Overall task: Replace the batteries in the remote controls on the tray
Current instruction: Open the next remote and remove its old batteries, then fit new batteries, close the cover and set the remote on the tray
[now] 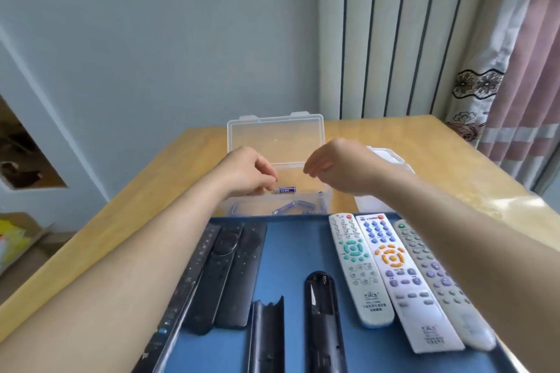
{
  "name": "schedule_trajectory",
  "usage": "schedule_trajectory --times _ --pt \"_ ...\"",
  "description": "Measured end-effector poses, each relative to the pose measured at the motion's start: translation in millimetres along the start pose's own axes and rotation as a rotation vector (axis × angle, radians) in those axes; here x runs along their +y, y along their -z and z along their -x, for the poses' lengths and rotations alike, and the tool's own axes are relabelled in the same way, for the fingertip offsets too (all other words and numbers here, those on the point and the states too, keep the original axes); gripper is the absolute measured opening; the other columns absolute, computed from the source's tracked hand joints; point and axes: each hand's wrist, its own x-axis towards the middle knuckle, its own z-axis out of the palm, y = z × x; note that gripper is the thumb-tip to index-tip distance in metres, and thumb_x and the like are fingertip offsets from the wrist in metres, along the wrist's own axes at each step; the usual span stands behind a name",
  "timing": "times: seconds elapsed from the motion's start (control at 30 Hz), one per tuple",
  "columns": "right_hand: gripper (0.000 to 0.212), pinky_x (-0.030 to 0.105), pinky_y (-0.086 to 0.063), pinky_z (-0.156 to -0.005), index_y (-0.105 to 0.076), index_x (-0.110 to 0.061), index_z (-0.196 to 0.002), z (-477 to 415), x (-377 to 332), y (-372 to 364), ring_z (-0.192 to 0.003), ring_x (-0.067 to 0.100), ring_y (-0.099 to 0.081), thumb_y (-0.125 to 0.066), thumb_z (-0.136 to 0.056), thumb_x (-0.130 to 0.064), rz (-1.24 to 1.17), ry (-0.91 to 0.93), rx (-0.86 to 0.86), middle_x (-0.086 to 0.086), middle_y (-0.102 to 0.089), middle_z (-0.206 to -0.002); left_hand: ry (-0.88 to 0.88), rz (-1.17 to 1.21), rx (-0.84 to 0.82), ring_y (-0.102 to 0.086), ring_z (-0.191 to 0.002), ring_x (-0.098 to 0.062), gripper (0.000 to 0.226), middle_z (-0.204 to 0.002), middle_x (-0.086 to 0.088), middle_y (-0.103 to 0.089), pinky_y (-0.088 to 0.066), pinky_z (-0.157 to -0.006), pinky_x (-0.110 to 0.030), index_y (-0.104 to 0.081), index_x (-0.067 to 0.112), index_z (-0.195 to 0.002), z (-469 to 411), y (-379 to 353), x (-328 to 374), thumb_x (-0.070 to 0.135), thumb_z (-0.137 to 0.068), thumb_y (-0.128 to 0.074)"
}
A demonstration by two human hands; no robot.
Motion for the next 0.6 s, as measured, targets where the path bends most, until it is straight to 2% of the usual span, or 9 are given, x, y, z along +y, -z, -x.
schedule_trajectory --times 0.07,0.13,0.23,0.3,0.4,0.47,0.53,0.6 --pt "0.029 0.031 -0.055 -0.085 -0.077 -0.022 -0.097 -15 -7 -8 -0.091 0.019 -0.068 -0.053 -0.089 -0.009 0.144 -0.007 -0.109 -0.003 -0.074 -0.096 0.000 -0.097 -0.062 -0.064 -0.063 -0.011 0.008 -0.077 0.001 -0.075 -0.055 -0.067 -0.026 -0.078 0.016 -0.082 -4 -3 -1 0.013 -0.082 -0.071" --pt "0.022 0.035 -0.059 -0.080 -0.078 -0.015 -0.094 -30 -10 -16 -0.087 0.024 -0.070 -0.059 -0.084 -0.012 0.288 -0.025 -0.214 0.003 -0.075 -0.094 0.013 -0.161 -0.153 -0.068 -0.065 -0.010 0.008 -0.080 0.001 -0.075 -0.055 -0.065 -0.023 -0.078 0.019 -0.084 -8 -8 1 0.022 -0.084 -0.070" --pt "0.021 0.037 -0.060 -0.079 -0.076 -0.013 -0.097 -45 -11 -24 -0.088 0.027 -0.070 -0.061 -0.083 -0.016 0.423 -0.019 -0.293 0.008 -0.075 -0.096 0.052 -0.156 -0.243 -0.068 -0.063 -0.011 0.012 -0.080 0.002 -0.076 -0.055 -0.063 -0.022 -0.077 0.018 -0.087 -14 -14 4 0.029 -0.085 -0.070" --pt "0.024 0.034 -0.058 -0.078 -0.074 -0.013 -0.103 -50 -12 -28 -0.090 0.027 -0.068 -0.056 -0.086 -0.013 0.488 0.010 -0.319 0.008 -0.073 -0.098 0.021 -0.175 -0.192 -0.067 -0.066 -0.010 0.010 -0.079 0.003 -0.075 -0.054 -0.065 -0.022 -0.077 0.019 -0.085 -20 -15 3 0.028 -0.081 -0.074" --pt "0.026 0.035 -0.055 -0.083 -0.069 -0.014 -0.110 -50 -9 -30 -0.095 0.027 -0.064 -0.053 -0.090 -0.010 0.563 0.046 -0.326 0.007 -0.068 -0.106 -0.051 -0.319 -0.010 -0.067 -0.076 -0.011 0.002 -0.079 0.009 -0.072 -0.053 -0.071 -0.022 -0.076 0.023 -0.078 -23 -9 -3 0.021 -0.077 -0.075" --pt "0.028 0.034 -0.053 -0.085 -0.065 -0.014 -0.117 -51 -8 -30 -0.098 0.025 -0.061 -0.052 -0.093 -0.009 0.637 0.068 -0.346 0.007 -0.064 -0.114 -0.083 -0.472 0.056 -0.066 -0.085 -0.013 0.011 -0.087 0.009 -0.072 -0.052 -0.075 -0.025 -0.074 0.024 -0.081 -23 -1 -11 0.014 -0.079 -0.070" --pt "0.032 0.035 -0.052 -0.087 -0.061 -0.015 -0.124 -51 -11 -29 -0.105 0.027 -0.061 -0.048 -0.096 -0.009 0.727 0.080 -0.408 0.007 -0.061 -0.121 -0.105 -0.620 0.033 -0.064 -0.093 -0.018 0.025 -0.095 0.005 -0.071 -0.053 -0.080 -0.030 -0.073 0.024 -0.089 -20 5 -18 0.004 -0.082 -0.059" --pt "0.037 0.034 -0.050 -0.086 -0.059 -0.016 -0.129 -53 -15 -30 -0.110 0.028 -0.060 -0.046 -0.095 -0.006 0.811 0.083 -0.490 0.007 -0.058 -0.127 -0.105 -0.673 -0.022 -0.063 -0.095 -0.020 0.035 -0.097 0.004 -0.070 -0.054 -0.082 -0.033 -0.072 0.022 -0.095 -17 7 -20 -0.002 -0.080 -0.050"
